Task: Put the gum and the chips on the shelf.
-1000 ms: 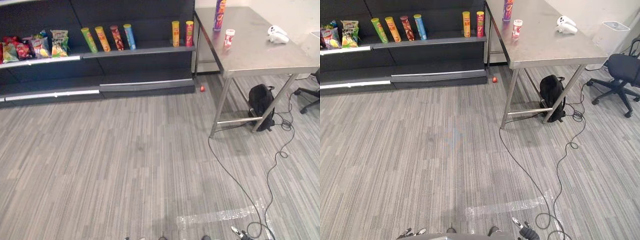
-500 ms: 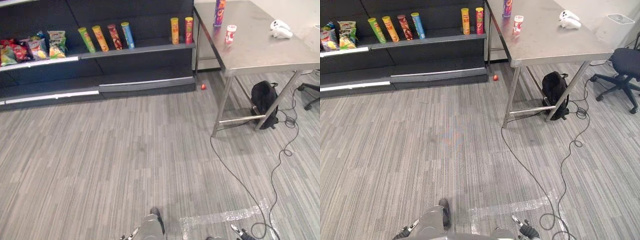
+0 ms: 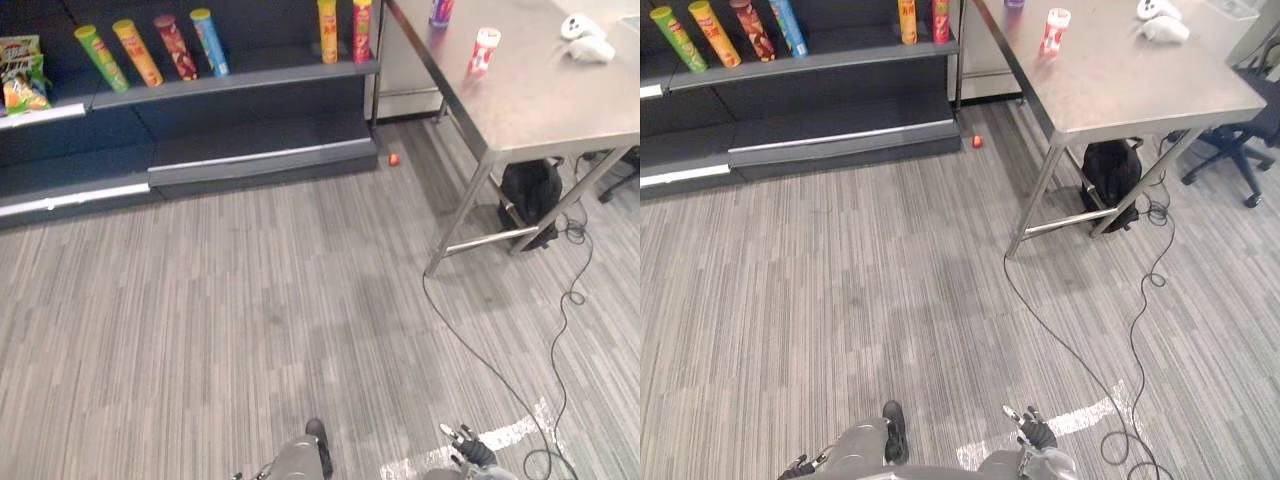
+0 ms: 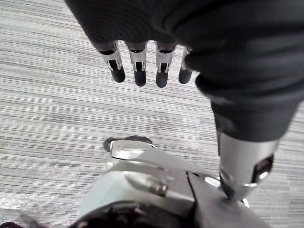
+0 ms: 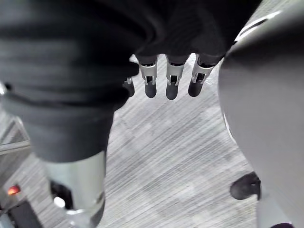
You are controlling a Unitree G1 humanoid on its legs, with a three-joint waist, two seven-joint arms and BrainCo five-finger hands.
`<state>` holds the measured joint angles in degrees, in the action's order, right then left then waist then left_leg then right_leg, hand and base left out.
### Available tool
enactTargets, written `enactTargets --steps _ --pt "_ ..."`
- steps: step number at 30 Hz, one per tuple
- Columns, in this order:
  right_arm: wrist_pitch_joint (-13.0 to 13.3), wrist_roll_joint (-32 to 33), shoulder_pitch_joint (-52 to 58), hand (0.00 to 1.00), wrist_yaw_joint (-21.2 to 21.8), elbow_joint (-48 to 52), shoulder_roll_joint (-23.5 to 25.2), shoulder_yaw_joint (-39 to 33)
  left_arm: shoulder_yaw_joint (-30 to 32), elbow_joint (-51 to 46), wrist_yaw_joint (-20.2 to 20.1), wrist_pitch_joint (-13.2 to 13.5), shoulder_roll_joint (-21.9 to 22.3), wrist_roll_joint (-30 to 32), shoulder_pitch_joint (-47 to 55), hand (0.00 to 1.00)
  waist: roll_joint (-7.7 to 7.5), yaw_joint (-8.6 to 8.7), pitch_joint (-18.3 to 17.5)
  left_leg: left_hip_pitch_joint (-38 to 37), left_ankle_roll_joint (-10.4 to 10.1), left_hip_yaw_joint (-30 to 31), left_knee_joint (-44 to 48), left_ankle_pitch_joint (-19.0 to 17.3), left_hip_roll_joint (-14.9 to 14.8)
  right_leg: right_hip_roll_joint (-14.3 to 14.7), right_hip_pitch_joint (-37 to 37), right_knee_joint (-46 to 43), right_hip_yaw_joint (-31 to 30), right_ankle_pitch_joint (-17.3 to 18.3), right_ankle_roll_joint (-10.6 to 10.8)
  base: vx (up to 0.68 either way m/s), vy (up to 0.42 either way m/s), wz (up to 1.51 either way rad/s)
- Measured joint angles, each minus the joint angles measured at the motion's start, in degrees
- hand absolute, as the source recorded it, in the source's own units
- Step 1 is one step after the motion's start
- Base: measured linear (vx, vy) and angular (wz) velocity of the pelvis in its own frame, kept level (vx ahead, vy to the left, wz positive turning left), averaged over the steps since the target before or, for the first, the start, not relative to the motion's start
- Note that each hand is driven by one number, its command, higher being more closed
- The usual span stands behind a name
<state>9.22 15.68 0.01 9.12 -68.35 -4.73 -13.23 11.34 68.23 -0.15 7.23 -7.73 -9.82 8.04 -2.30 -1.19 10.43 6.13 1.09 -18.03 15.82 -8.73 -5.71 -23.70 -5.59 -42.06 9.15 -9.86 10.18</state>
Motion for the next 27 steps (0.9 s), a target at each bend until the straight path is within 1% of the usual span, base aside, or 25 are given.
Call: enactTargets --steps 1,2,3,4,5,6,7,8,9,10,11,12,13,15,16,17,19,20,21,22,23,24,25,26,27 --pt "0.48 0.02 -0.03 0.00 0.01 0.13 -0.03 -0.09 -0.45 -0.07 -0.02 0.01 -0.32 0.00 -0.17 0.00 -0.11 0.27 0.05 -1.50 0.18 0.39 -0.78 -0.38 0.11 0.56 -2.05 -5.76 -0.68 2.72 -0.65 0.30 0.009 0.27" --pt "1.02 0.15 -0.21 0.00 0.07 0.31 -0.22 -0.20 -0.83 -0.29 0.01 -0.09 -0.51 -0.01 -0.96 0.00 -0.09 0.41 0.24 -4.99 -0.19 1.03 -2.92 -1.00 0.15 2.50 -6.20 -14.97 -1.19 9.71 -1.99 0.29 -0.029 0.19" --pt "1.14 0.64 -0.38 0.00 0.09 0.94 -0.34 -0.21 -0.85 -0.55 0.05 -0.06 -0.26 -0.08 -1.20 0.00 0.13 0.61 0.48 -8.74 -0.35 0.99 -5.49 -1.05 0.17 4.61 -9.14 -18.97 0.40 15.32 -4.28 0.28 -0.041 0.11" --pt "1.21 0.66 -0.50 0.00 0.20 1.29 -0.38 -0.19 -0.77 -0.64 0.07 0.02 -0.05 -0.14 -1.25 0.00 0.24 0.96 0.55 -10.26 -0.37 0.97 -6.31 -1.04 0.13 5.57 -10.46 -19.06 1.66 17.63 -5.70 0.31 -0.114 0.10" --pt "1.22 0.66 -0.51 0.00 0.32 2.25 -0.37 0.07 -0.05 -1.01 0.10 0.08 0.10 -0.15 -1.28 0.00 0.29 1.61 0.61 -12.32 -0.40 1.00 -7.19 -1.04 0.08 7.06 -12.51 -15.06 3.95 20.16 -6.95 0.23 -0.142 0.23" --pt "1.20 0.65 -0.60 0.00 0.53 2.32 -0.51 -0.01 1.30 -1.14 0.21 0.17 0.72 -0.16 -1.46 0.00 0.33 2.31 0.64 -13.21 -1.44 1.35 -7.62 -1.68 -0.13 8.57 -13.45 -5.65 5.61 20.45 -7.16 0.33 -0.287 0.55" --pt "0.83 0.57 -0.20 0.00 0.80 2.15 -0.51 -0.39 2.77 -1.29 0.25 0.32 0.88 -0.15 -1.86 0.00 -0.05 2.75 0.55 -13.69 -4.31 1.70 -7.79 -4.05 -0.14 9.59 -12.98 8.87 5.85 18.44 -5.76 0.18 -0.205 0.57" --pt "0.73 0.52 0.10 0.00 0.80 2.07 -0.35 -0.58 3.00 -1.39 0.23 0.35 0.71 -0.14 -1.99 0.00 -0.70 2.76 0.48 -13.89 -5.26 1.60 -7.94 -4.80 0.42 9.66 -12.59 13.43 5.53 17.02 -5.56 0.28 -0.250 0.39" --pt "-0.22 0.00 -0.14 0.00 0.61 1.02 -0.23 -2.34 5.27 -1.22 0.37 0.19 1.47 -0.17 -3.13 0.00 -0.50 1.62 1.90 -15.38 -6.27 1.71 -8.78 -5.04 -0.05 10.86 -10.85 18.21 6.37 13.86 -7.38 0.23 -0.138 0.03" --pt "-0.40 0.08 0.41 0.00 0.59 0.75 -0.37 -5.27 6.42 -1.04 0.28 0.24 3.25 -0.09 -2.94 0.00 1.95 1.15 1.46 -15.21 -6.22 1.15 -9.83 -4.42 -1.86 13.10 -10.24 20.20 6.94 13.25 -7.61 0.29 -0.172 -0.07" --pt "-0.44 -0.05 0.30 0.00 0.50 0.87 -0.63 -6.19 7.08 -1.01 0.39 0.34 3.93 -0.09 -2.95 0.00 2.67 1.21 1.75 -15.54 -6.53 1.10 -10.48 -4.59 -2.40 13.65 -10.38 19.63 7.09 13.74 -7.67 0.24 -0.119 -0.06" --pt "-0.64 -0.15 0.27 0.00 0.18 0.89 -0.91 -6.89 8.28 -0.96 0.37 0.34 4.40 -0.07 -3.14 0.00 2.97 1.15 1.92 -16.43 -7.93 1.07 -11.89 -4.20 -2.69 13.74 -11.19 17.57 7.14 15.96 -7.72 0.19 -0.115 0.04" --pt "-0.94 -0.67 0.90 0.00 0.15 0.93 -0.99 -6.88 9.32 -0.92 0.25 0.39 4.75 -0.03 -3.42 0.00 2.84 1.25 1.99 -17.42 -8.22 1.34 -12.81 -4.14 -2.68 13.63 -11.31 15.66 7.26 18.13 -8.10 0.16 -0.104 0.10" --pt "-1.05 -2.14 2.24 0.00 0.18 1.17 -1.01 -6.68 10.53 -0.98 -0.14 0.72 5.29 0.28 -3.45 0.00 2.62 1.10 1.73 -18.52 -8.38 1.75 -13.68 -4.45 -2.91 13.33 -11.17 13.38 7.79 21.25 -7.77 0.15 -0.097 0.19" --pt "-1.18 -2.31 2.57 0.00 0.18 1.04 -0.98 -6.73 11.10 -0.99 -0.22 0.96 5.22 1.25 -3.52 0.00 2.75 1.20 1.44 -18.66 -8.09 2.42 -13.67 -5.22 -3.07 12.96 -11.21 11.96 8.39 22.79 -7.65 0.17 -0.096 0.22" --pt "-1.35 -2.32 2.92 0.00 0.18 0.98 -0.99 -6.74 11.12 -0.96 -0.21 0.95 5.18 1.48 -3.65 0.00 2.72 1.23 1.40 -18.66 -7.85 3.01 -13.66 -5.71 -3.20 12.82 -11.16 11.46 8.86 23.45 -7.66 0.18 -0.082 0.30" --pt "-1.48 -2.33 4.17 0.00 0.18 0.95 -0.97 -6.93 11.16 -0.93 -0.16 0.94 5.32 1.64 -3.62 0.00 3.10 1.14 0.83 -18.52 -6.67 4.11 -12.58 -6.69 -3.73 13.24 -10.60 10.98 9.87 25.48 -7.94 0.22 -0.067 0.31" --pt "-1.52 -2.37 4.49 0.00 0.14 0.48 -0.75 -7.22 11.67 -1.04 -0.31 0.99 5.08 1.60 -3.30 0.00 2.86 1.08 0.48 -13.17 -7.36 5.61 -0.36 -6.29 -5.12 13.26 -8.69 13.07 10.87 25.73 -8.19 0.25 -0.061 0.26" --pt "-1.52 -2.42 4.72 0.00 0.14 0.41 -1.16 -7.15 11.63 -1.06 -0.27 0.98 5.05 1.62 -3.36 0.00 3.00 1.35 0.40 -10.04 -7.48 6.72 6.52 -6.23 -6.01 13.49 -7.27 14.37 11.33 25.56 -7.96 0.25 -0.052 0.31" --pt "-1.50 -2.48 5.17 0.00 0.14 0.45 -1.16 -7.03 11.58 -1.03 -0.23 0.83 5.06 1.60 -3.34 0.00 3.58 1.59 0.15 -5.47 -9.79 8.64 16.11 -4.85 -7.52 13.69 -4.92 16.03 12.31 25.21 -7.48 0.24 0.013 0.18" --pt "-1.51 -2.54 5.64 0.00 0.12 0.45 -1.30 -6.54 11.59 -1.13 -0.23 0.90 5.33 1.59 -3.08 0.00 4.22 1.56 -0.20 -2.24 -11.95 9.93 24.93 -1.43 -9.17 14.15 -2.54 16.42 12.96 25.24 -8.01 0.34 0.040 0.13" --pt "-1.50 -2.55 5.93 0.00 0.08 0.46 -1.72 -6.44 11.60 -1.14 -0.27 0.89 5.34 1.59 -2.30 0.00 4.56 1.41 -0.40 0.08 -12.14 10.20 31.80 3.98 -10.63 14.94 0.47 18.07 13.05 25.72 -8.04 0.36 0.046 0.03" --pt "-1.50 -2.55 6.01 0.00 0.07 0.49 -1.29 -6.33 11.69 -1.19 -0.26 0.90 5.26 1.56 -2.26 0.00 3.78 1.29 -0.05 1.71 -11.59 10.31 35.33 7.38 -11.27 15.15 2.05 19.34 13.03 25.72 -8.06 0.36 0.036 -0.06" --pt "-1.48 -2.43 5.80 0.00 -0.16 1.03 -1.20 -6.01 12.67 -1.79 -0.28 0.87 5.04 1.50 -2.32 0.00 3.90 0.90 -0.08 4.96 -10.54 9.67 40.84 4.87 -12.55 15.17 4.16 21.36 12.93 25.69 -8.08 0.33 0.060 -0.09" --pt "-1.47 -2.26 5.82 0.00 -0.28 1.70 -1.12 -5.98 13.53 -2.37 -0.28 0.91 5.29 1.49 -2.28 0.00 3.88 0.86 -0.08 7.53 -9.51 8.55 42.82 1.06 -12.90 15.04 5.60 22.94 12.84 25.60 -7.92 0.38 0.107 -0.07"
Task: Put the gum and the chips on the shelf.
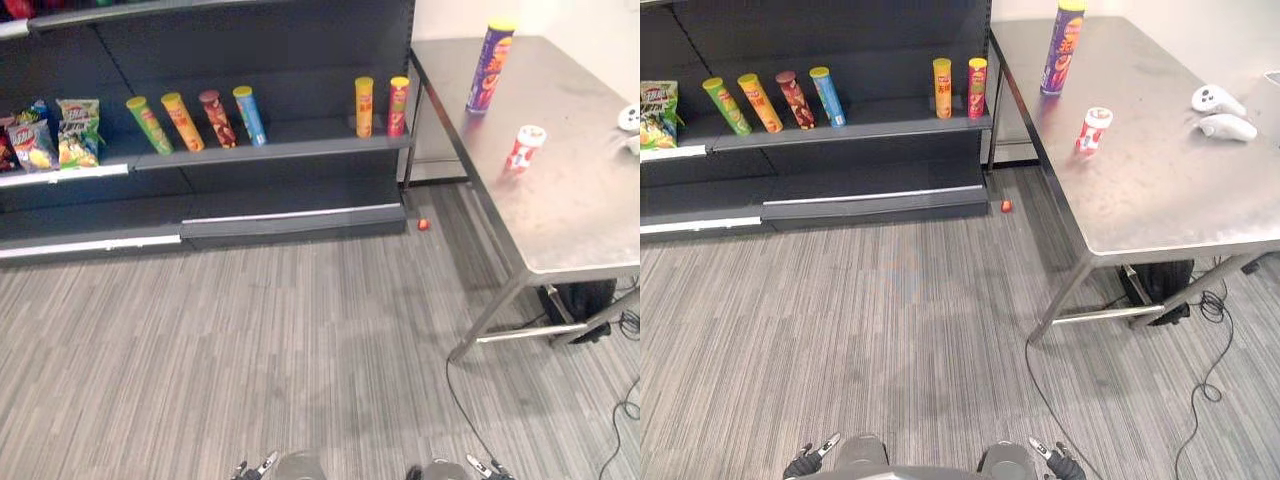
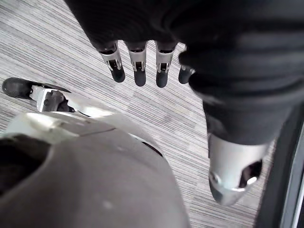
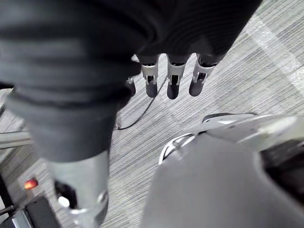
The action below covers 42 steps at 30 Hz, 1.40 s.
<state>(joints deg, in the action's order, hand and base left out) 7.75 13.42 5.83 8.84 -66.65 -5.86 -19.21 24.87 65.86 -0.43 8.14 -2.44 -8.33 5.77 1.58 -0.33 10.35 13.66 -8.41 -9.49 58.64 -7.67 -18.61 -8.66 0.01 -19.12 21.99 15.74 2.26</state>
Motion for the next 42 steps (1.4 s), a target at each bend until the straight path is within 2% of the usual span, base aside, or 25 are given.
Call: enactTargets --steps 2,4,6,7,8,10,14,16,17,18,20,21,22,23,24,26,27,28,30,32,35,38,40,41,42 --pt "0.00 0.15 -0.31 0.00 -0.11 0.76 0.11 1.05 0.59 -0.52 0.04 0.02 0.12 -0.08 0.00 0.00 -0.43 -0.35 0.25 5.46 1.99 -3.28 -2.06 -5.17 0.00 -0.74 3.95 4.25 -0.05 -0.59 0.99 0.37 0.185 -0.06" --pt "0.01 0.16 -0.61 0.00 -0.12 0.78 0.39 1.78 0.82 -0.53 0.15 -0.02 0.12 -0.06 0.08 0.00 -1.23 -1.40 0.59 6.99 3.00 -6.13 -13.84 -5.74 0.56 -2.17 6.95 5.78 -0.17 -0.94 1.61 0.32 0.267 -0.19" --pt "0.13 0.16 -0.59 0.00 -0.10 1.41 0.73 2.21 0.93 -0.69 0.23 0.00 1.16 -0.12 0.89 0.00 -0.92 -1.70 0.15 5.94 4.48 -5.27 -37.11 1.69 2.79 -3.43 9.34 7.00 -0.59 0.24 4.43 0.37 0.350 -0.29" --pt "0.08 0.10 -1.42 0.00 -0.44 1.51 2.05 4.06 1.35 -0.77 0.39 -0.07 0.32 -0.26 1.42 0.00 -2.38 -2.18 0.19 4.67 4.43 -6.61 -38.37 5.58 4.98 -5.34 10.53 7.91 -2.39 0.69 6.51 0.38 0.293 -0.20" --pt "0.25 0.06 -1.37 0.00 -0.25 1.88 2.96 5.28 1.30 -1.04 0.50 0.00 -0.04 -0.26 1.32 0.00 -3.51 -1.83 -0.51 4.71 4.65 -7.05 -39.21 5.49 5.49 -5.24 10.36 8.80 -2.83 0.26 6.20 0.44 0.253 -0.23" --pt "0.49 -0.84 -2.82 0.00 0.30 2.36 5.08 6.64 1.45 -1.11 0.42 0.34 -0.63 -0.14 1.19 0.00 -5.41 -3.06 -1.34 4.31 4.57 -8.80 -37.66 2.66 5.32 -3.17 9.90 11.52 -5.12 -5.97 3.45 0.33 0.123 -0.39" --pt "0.41 -1.59 -3.51 0.00 -0.01 -0.90 5.06 5.27 0.14 0.23 0.16 0.08 -1.64 -0.27 1.14 0.00 -6.49 -2.78 -2.41 1.27 6.28 -8.84 -37.02 1.22 7.81 -5.25 10.75 10.40 -9.41 -11.95 3.68 0.30 0.175 -0.13" --pt "0.37 -1.99 -3.58 0.00 0.03 -2.01 5.00 4.51 -1.68 0.40 0.17 0.00 -2.39 -0.16 1.10 0.00 -6.71 -2.71 -3.32 -0.84 6.72 -9.43 -40.16 0.79 9.49 -7.51 5.64 0.92 -11.73 -12.60 4.67 0.22 0.103 -0.16" --pt "0.49 -2.02 -4.06 0.00 0.03 -2.00 4.58 3.86 -2.92 0.66 0.18 0.00 -2.79 -0.12 1.28 0.00 -6.64 -2.36 -3.23 -3.92 6.94 -10.64 -43.18 0.16 10.45 -9.11 0.95 -9.00 -14.30 -14.98 8.47 0.27 0.150 -0.22" --pt "0.51 -1.82 -4.60 0.00 0.18 -1.93 3.93 3.75 -4.31 1.33 0.19 -0.01 -3.52 -0.14 1.37 0.00 -6.89 -1.60 -2.83 -7.46 6.98 -11.35 -45.38 -0.36 11.60 -10.85 -2.89 -17.83 -16.41 -20.27 11.03 0.23 0.124 -0.21" --pt "0.75 -1.52 -4.68 0.00 0.33 -1.78 2.73 3.80 -6.88 1.41 0.15 -0.08 -4.03 -0.07 2.16 0.00 -5.62 -0.92 -2.02 -13.57 7.72 -12.22 -48.47 -1.81 11.88 -12.29 -6.63 -28.68 -17.46 -26.31 11.34 0.22 0.049 -0.24" --pt "1.36 -1.14 -4.81 0.00 0.35 -1.26 2.28 3.67 -7.38 1.30 0.17 -0.03 -4.09 -0.06 2.18 0.00 -5.57 -0.66 -1.98 -16.37 7.67 -13.12 -49.31 -2.49 11.99 -12.54 -10.97 -36.72 -16.71 -18.98 8.03 0.24 0.010 -0.25" --pt "1.51 -0.79 -4.95 0.00 0.31 -1.04 2.09 3.52 -7.66 1.33 0.16 -0.04 -4.22 -0.03 2.09 0.00 -5.56 -0.47 -1.98 -17.58 7.58 -13.51 -49.88 -2.56 12.05 -12.40 -12.91 -39.21 -15.64 -15.33 6.64 0.22 -0.026 -0.16" --pt "1.61 0.35 -5.33 0.00 0.29 -0.79 1.68 3.48 -7.76 1.34 0.23 -0.04 -4.27 -0.12 2.06 0.00 -5.22 0.15 -1.91 -19.38 7.07 -13.86 -51.13 -2.62 11.94 -11.58 -15.66 -39.19 -11.89 -9.52 3.86 0.21 -0.066 -0.04" --pt "1.78 0.78 -5.57 0.00 0.31 -0.53 1.65 3.07 -7.68 1.35 0.24 -0.06 -4.11 -0.30 1.81 0.00 -4.89 0.69 -1.86 -20.58 6.82 -13.92 -52.05 -3.14 11.72 -10.53 -17.51 -33.99 -7.98 -7.13 1.52 0.21 -0.090 0.02" --pt "1.67 0.97 -5.72 0.00 0.39 -0.55 1.79 1.46 -7.47 1.32 0.25 -0.04 -3.84 -0.36 0.91 0.00 -4.53 0.77 -1.62 -21.75 5.81 -13.77 -52.63 -3.72 11.44 -9.13 -17.77 -20.77 -3.93 -7.16 0.80 0.22 -0.152 0.09" --pt "1.47 0.95 -5.63 0.00 0.41 -0.58 2.05 1.00 -6.82 1.32 0.23 -0.02 -3.63 -0.37 0.59 0.00 -4.56 0.52 -1.61 -22.38 4.59 -13.74 -52.85 -4.28 11.48 -8.13 -17.03 -7.45 -2.53 -9.45 1.06 0.30 -0.230 0.10" --pt "1.51 0.95 -5.41 0.00 0.40 -0.58 2.34 0.69 -6.12 1.43 0.32 -0.07 -3.21 -0.38 0.47 0.00 -4.23 0.50 -1.47 -23.22 3.52 -13.43 -53.13 -4.86 11.34 -7.35 -16.51 -0.28 -2.69 -15.90 0.93 0.37 -0.250 0.01" --pt "0.79 0.42 -5.62 0.00 0.21 -0.54 1.30 -0.88 -3.91 1.28 0.20 0.09 0.45 -0.34 -0.23 0.00 0.31 -0.18 -1.45 -24.88 1.48 -14.14 -56.24 -3.16 8.66 -3.39 -15.33 0.80 -0.16 -14.29 -0.03 0.44 -0.222 -0.04" --pt "0.96 0.07 -5.69 0.00 0.10 0.71 1.22 -1.75 -2.40 1.34 0.15 0.11 1.83 -0.33 -1.03 0.00 0.90 -0.10 -1.14 -25.99 -0.74 -15.04 -58.43 -1.42 8.58 -3.89 -17.89 -4.79 -0.18 -10.33 -0.69 0.30 -0.142 -0.06" --pt "0.11 -0.09 -5.36 0.00 0.21 0.47 1.29 -1.73 -2.10 1.33 0.04 0.04 1.82 -0.27 -1.05 0.00 0.29 -0.04 -1.20 -29.16 -1.69 -14.97 -59.21 0.81 8.69 -4.30 -16.69 -8.77 -0.36 -5.59 -0.47 0.19 -0.130 -0.03" --pt "-0.03 -0.16 -4.59 0.00 0.44 0.01 1.67 -0.27 -2.29 0.60 -0.18 0.10 0.36 -0.32 -1.08 0.00 -1.58 0.35 -1.67 -23.08 -2.24 -11.54 -42.60 0.53 6.20 -4.53 -13.25 -6.88 0.34 -2.80 0.02 0.20 -0.176 0.11" --pt "-0.02 -0.17 -4.18 0.00 0.46 -0.13 0.01 2.02 -3.17 0.05 -0.16 -0.02 0.06 -0.39 -0.86 0.00 0.35 0.27 -1.72 -14.68 -3.91 -5.85 -20.52 3.80 0.35 -1.70 -8.91 -4.71 0.54 -2.82 -0.32 0.17 -0.078 -0.27" --pt "-0.02 -0.21 -4.08 0.00 0.46 -0.15 -0.45 2.60 -3.24 0.27 -0.12 -0.09 0.18 -0.43 -0.48 0.00 0.87 0.24 -1.92 -13.87 -3.99 -4.92 -17.52 5.65 -0.40 -0.80 -8.44 -5.06 -0.21 -2.59 -0.66 0.28 -0.028 -0.77" --pt "0.04 -0.11 -3.66 0.00 0.47 -0.63 -0.82 2.73 -3.83 0.32 0.02 -0.09 0.48 -0.51 0.74 0.00 1.24 0.35 -2.28 -12.27 -5.02 -3.62 -12.78 10.70 -1.23 0.83 -7.61 -4.72 -2.25 -2.17 -1.03 0.28 0.004 -0.78"
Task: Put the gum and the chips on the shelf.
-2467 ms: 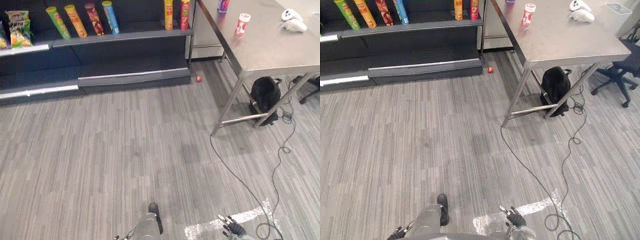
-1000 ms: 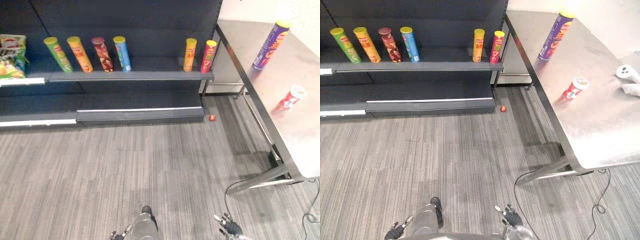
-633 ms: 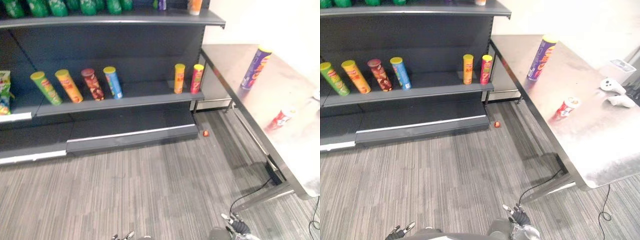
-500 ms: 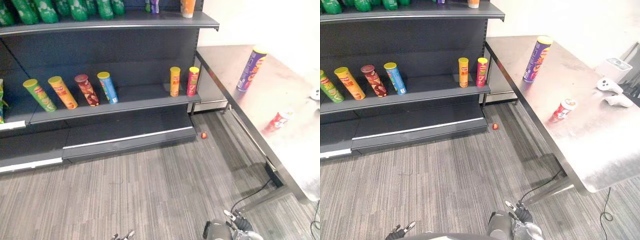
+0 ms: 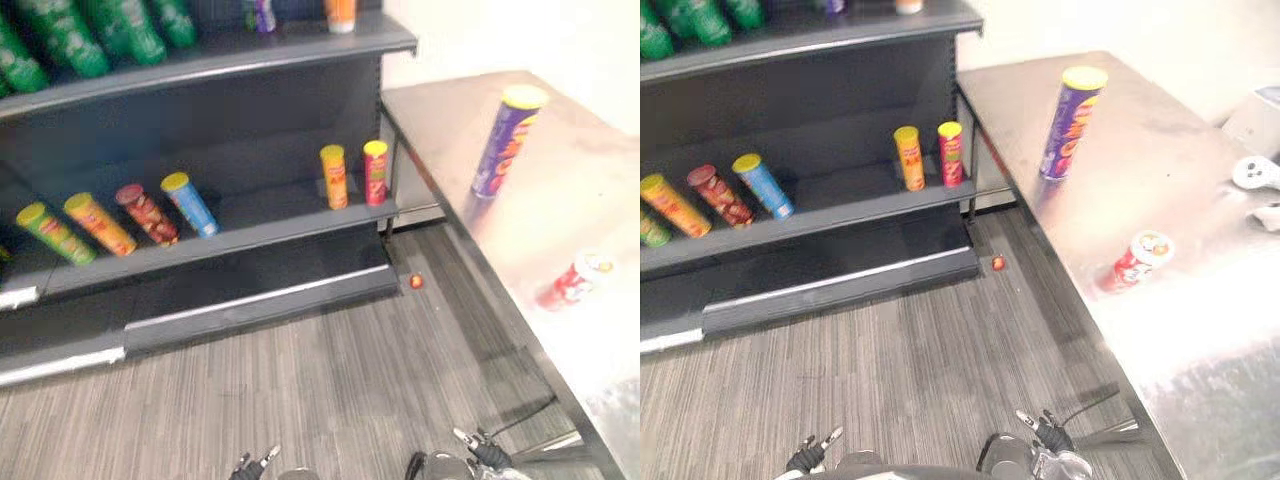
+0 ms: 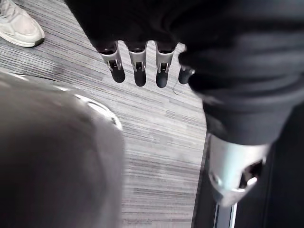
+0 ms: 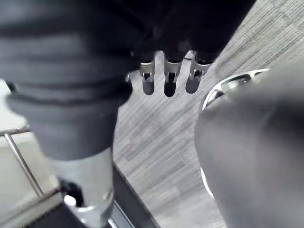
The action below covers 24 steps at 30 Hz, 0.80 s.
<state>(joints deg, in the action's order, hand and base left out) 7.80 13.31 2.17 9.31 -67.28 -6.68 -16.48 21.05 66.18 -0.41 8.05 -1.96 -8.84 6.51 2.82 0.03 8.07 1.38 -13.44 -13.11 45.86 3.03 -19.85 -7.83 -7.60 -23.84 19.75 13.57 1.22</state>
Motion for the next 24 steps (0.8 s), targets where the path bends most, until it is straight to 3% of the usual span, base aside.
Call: enactTargets --steps 1,2,3,4,5,6,9,10,12,13,15,18,21,23,24 --pt "0.02 0.04 0.21 0.00 -0.01 -0.20 -0.07 -0.12 -0.25 0.01 0.00 0.01 -0.04 0.00 0.32 0.00 0.36 -0.09 -0.50 1.24 -0.33 0.62 2.38 4.19 -0.21 0.65 0.41 0.62 -1.22 0.06 -0.11 0.33 0.012 -1.04" --pt "-0.11 0.11 0.44 0.00 -0.11 -0.15 0.08 -0.66 -0.28 0.49 -0.02 0.07 -0.49 -0.03 0.63 0.00 -0.17 -0.45 -0.61 4.46 -1.43 1.35 8.16 2.71 -0.40 1.21 1.27 2.25 -4.11 0.31 -0.69 0.33 0.094 -0.98" --pt "-0.32 0.26 0.65 0.00 -0.39 -0.46 -0.25 -1.56 0.21 1.08 -0.05 -0.04 -0.46 -0.03 0.24 0.00 0.20 -0.36 -0.29 7.27 0.80 0.23 11.91 -7.65 0.46 1.52 2.60 3.43 -6.53 0.32 -0.74 0.32 0.125 -0.94" --pt "-0.41 0.46 1.06 0.00 -0.59 -0.70 -0.27 -1.77 0.48 0.99 -0.03 0.01 -0.30 -0.13 0.32 0.00 0.06 -0.39 -0.21 8.14 2.71 -0.64 12.23 -11.12 1.31 1.49 3.48 4.11 -7.76 0.31 -0.73 0.30 0.154 -0.92" --pt "-0.48 0.70 1.89 0.00 -0.64 -0.87 -0.15 -1.82 0.82 0.99 0.03 0.09 -0.28 -0.50 0.61 0.00 -0.39 -0.49 -0.02 9.78 6.05 -2.29 10.44 -15.69 3.70 1.14 5.78 5.57 -10.24 0.14 -0.44 0.30 0.188 -1.15" --pt "-0.61 0.72 2.28 0.00 -0.63 -1.32 0.30 -2.65 0.73 1.07 0.03 0.09 -0.31 -1.33 1.15 0.00 -1.02 -0.95 0.05 10.55 7.55 -2.68 4.04 -17.45 6.05 0.60 6.65 5.94 -13.29 -0.06 -0.02 0.33 0.286 -1.52" --pt "-0.42 0.63 2.41 0.00 -0.61 -0.97 1.08 -3.93 0.84 1.10 0.01 0.10 -0.17 -2.34 2.08 0.00 -1.48 -1.75 -0.07 9.91 9.57 2.07 -17.68 -16.53 7.23 0.47 6.79 6.37 -21.66 0.91 2.80 0.27 0.406 -1.78" --pt "-0.22 0.47 3.12 0.00 -0.69 -0.43 1.02 -3.80 1.69 1.13 0.00 0.08 0.07 -2.39 2.40 0.00 -1.50 -1.57 0.00 8.05 8.95 5.86 -27.87 -12.02 6.94 -0.23 6.75 6.26 -26.00 2.01 4.89 0.19 0.340 -1.26" --pt "-0.25 0.26 4.45 0.00 -0.79 -0.37 1.54 -4.03 1.91 1.19 0.12 0.13 -0.19 -2.38 3.03 0.00 -1.74 -1.36 -0.76 6.46 6.48 3.06 -28.85 -10.58 8.93 -2.29 7.45 6.76 -27.51 1.92 5.70 0.24 0.338 -1.06" --pt "-0.31 0.21 4.98 0.00 -0.61 -0.38 1.94 -4.84 1.90 1.09 0.16 0.42 -0.38 -2.37 2.59 0.00 -2.26 -0.81 -0.86 6.18 6.64 1.71 -28.64 -11.52 8.91 -2.35 6.47 4.55 -25.62 1.70 6.02 0.34 0.359 -0.95" --pt "-0.35 0.06 5.42 0.00 -0.58 -1.35 3.59 -7.01 2.60 1.51 -0.04 0.72 -1.71 -2.61 2.34 0.00 -4.65 -0.46 -1.50 5.34 6.32 0.75 -27.07 -14.28 10.84 -1.36 5.96 5.17 -24.21 -0.86 4.27 0.27 0.251 -0.84" --pt "-0.33 -0.50 4.07 0.00 -0.52 -4.37 4.15 -10.34 1.69 2.72 -0.02 0.53 -2.59 -2.71 1.80 0.00 -5.27 -0.33 -1.57 5.70 6.67 0.76 -22.26 -15.96 12.39 -2.75 6.67 10.01 -27.81 -2.98 4.92 0.20 0.242 -0.88" --pt "-0.02 -1.97 3.68 0.00 -0.60 -5.15 3.84 -14.42 -2.49 4.51 -0.02 0.57 -3.38 -2.22 0.11 0.00 -4.34 0.02 -1.85 5.10 8.09 2.53 -22.06 -16.94 13.51 -3.09 3.28 9.85 -30.01 -7.36 7.27 0.09 0.123 -1.03" --pt "-0.07 -2.01 2.32 0.00 -1.39 -5.17 2.77 -14.49 -3.67 4.57 0.06 0.60 -3.12 -2.25 -0.23 0.00 -2.82 -0.39 -0.64 2.06 8.78 -1.31 -26.07 -17.38 12.78 -2.30 -1.71 5.31 -27.55 -10.25 5.74 -0.01 0.109 -1.44" --pt "0.00 -2.01 1.39 0.00 -1.83 -5.03 2.18 -13.89 -4.91 4.71 0.10 0.56 -2.63 -2.21 -0.46 0.00 -1.92 -0.21 0.25 -0.64 9.09 -4.15 -29.69 -17.23 12.71 -2.88 -4.41 1.98 -20.72 -12.20 3.30 -0.06 0.095 -1.48"
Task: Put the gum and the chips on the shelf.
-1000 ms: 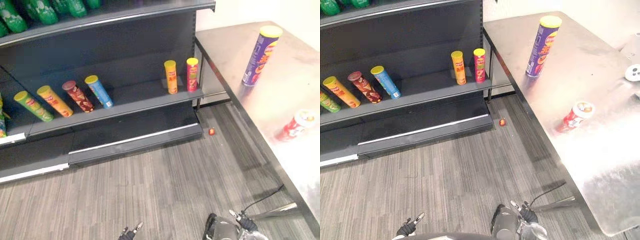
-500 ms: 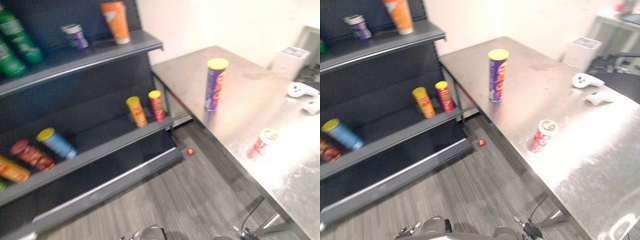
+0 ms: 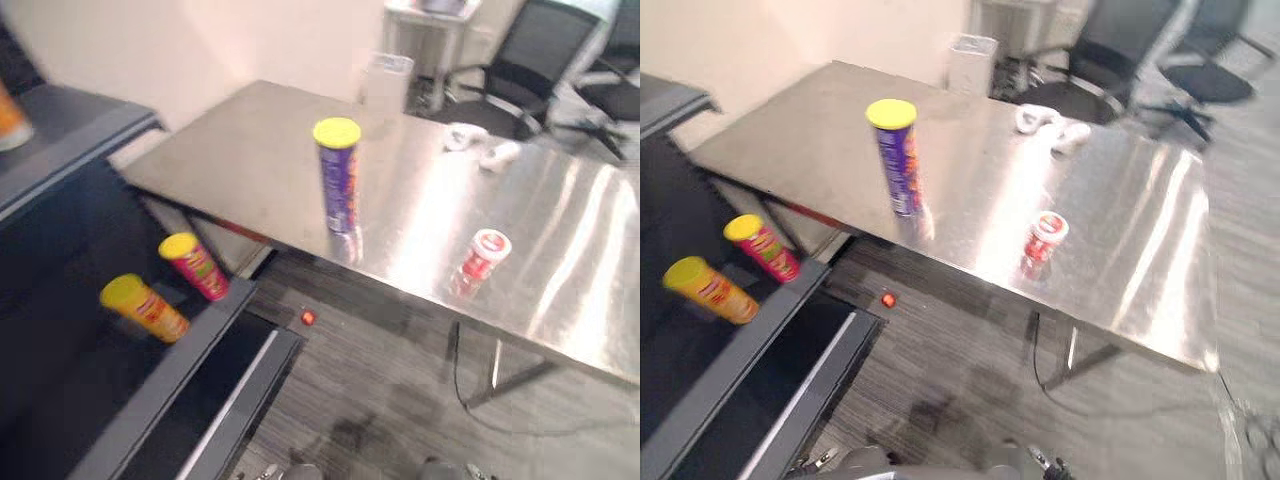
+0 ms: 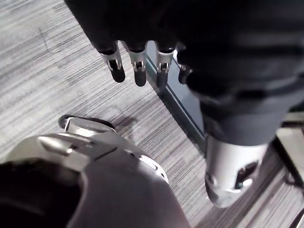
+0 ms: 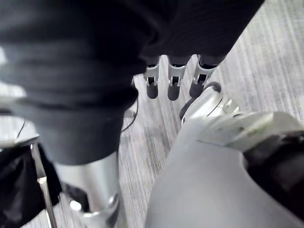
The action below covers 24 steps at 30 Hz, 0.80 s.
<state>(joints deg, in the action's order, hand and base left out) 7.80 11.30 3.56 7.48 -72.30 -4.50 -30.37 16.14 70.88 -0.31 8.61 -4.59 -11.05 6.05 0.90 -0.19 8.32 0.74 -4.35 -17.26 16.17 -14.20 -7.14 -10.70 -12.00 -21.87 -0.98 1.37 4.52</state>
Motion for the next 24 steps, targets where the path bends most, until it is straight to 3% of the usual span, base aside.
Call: enactTargets --steps 1,2,3,5,6,8,10,12,20,24 --pt "-0.14 -0.04 -1.02 0.00 -0.44 0.12 -0.42 1.06 -1.55 -0.26 -0.02 0.00 -0.50 0.07 0.00 0.00 0.66 0.34 1.14 -2.27 0.90 -3.50 -3.45 0.37 0.01 -2.93 -1.29 -3.57 10.63 1.28 -2.84 -0.10 0.075 -1.30" --pt "-0.18 -0.04 -0.89 0.00 -0.66 0.14 -0.52 1.61 -2.38 -0.34 0.01 0.00 -0.77 0.05 0.05 0.00 0.55 0.85 1.18 -3.36 1.25 -5.27 -4.92 0.21 0.31 -5.51 -1.88 -7.41 17.13 3.38 -4.81 -0.11 0.045 -0.95" --pt "-0.17 -0.08 -0.72 0.00 -0.92 0.12 -0.92 1.59 -2.92 -0.83 0.02 -0.02 -0.94 0.08 0.40 0.00 0.14 1.48 1.24 -5.21 1.58 -7.55 -6.83 0.66 1.21 -9.87 -0.95 -13.32 29.98 6.97 -7.71 -0.06 0.022 -0.63" --pt "-0.20 -0.50 -0.60 0.00 -0.94 -0.03 -1.94 1.84 -2.83 -1.43 -0.02 -0.10 -0.72 0.08 0.55 0.00 0.09 1.21 1.13 -6.97 1.37 -11.42 -8.05 0.74 1.64 -13.16 2.58 -14.81 45.26 10.60 -8.83 0.04 0.002 -1.01" --pt "-0.17 -1.40 -1.14 0.00 -0.94 0.10 -1.91 2.39 -2.53 -1.38 -0.12 -0.15 -0.77 0.14 0.42 0.00 -0.60 1.01 0.91 -7.30 1.11 -13.06 -8.09 0.74 1.98 -12.55 3.27 -12.22 48.72 11.15 -7.69 0.11 -0.064 -1.37" --pt "-0.10 -2.43 -1.41 0.00 -0.86 1.42 -2.17 3.62 -2.44 -1.05 -0.29 -0.50 -0.23 0.66 -0.09 0.00 0.72 0.60 1.39 -7.20 0.29 -13.45 -10.05 1.47 1.47 -6.64 3.54 -3.50 47.33 10.92 -5.90 0.08 -0.108 -1.08" --pt "-0.28 -2.42 -0.51 0.00 -0.91 1.22 -2.19 3.54 -2.91 -0.79 -0.62 -0.50 0.03 1.08 -0.09 0.00 1.58 1.09 1.32 -8.52 0.62 -12.27 -11.47 2.02 1.02 -3.78 4.93 -0.02 45.92 9.53 -5.63 0.02 -0.064 -0.46" --pt "-0.25 -2.42 0.00 0.00 -0.82 1.20 -1.91 3.63 -2.71 -0.84 -0.96 -0.48 0.05 1.10 -0.01 0.00 1.52 1.10 1.19 -9.87 0.24 -10.86 -12.57 2.47 0.19 -0.94 6.19 3.80 44.71 7.76 -5.56 0.02 -0.076 -0.43" --pt "-0.23 -2.30 0.56 0.00 -0.76 0.96 -0.99 3.58 -0.97 -1.40 -1.18 -0.45 -0.09 1.11 -0.01 0.00 0.37 1.09 0.59 -9.27 0.06 -10.95 -13.74 2.64 0.86 2.19 6.46 12.32 42.36 1.83 -4.86 -0.05 0.059 -0.15" --pt "-0.23 -0.99 0.64 0.00 -0.96 0.86 -0.94 1.05 -0.32 -1.39 -1.03 -0.45 -0.08 1.10 0.00 0.00 0.74 0.93 0.46 -9.24 0.21 -10.75 -12.81 2.77 1.47 3.06 7.49 16.26 41.08 -0.64 -4.45 -0.01 0.069 -0.16"
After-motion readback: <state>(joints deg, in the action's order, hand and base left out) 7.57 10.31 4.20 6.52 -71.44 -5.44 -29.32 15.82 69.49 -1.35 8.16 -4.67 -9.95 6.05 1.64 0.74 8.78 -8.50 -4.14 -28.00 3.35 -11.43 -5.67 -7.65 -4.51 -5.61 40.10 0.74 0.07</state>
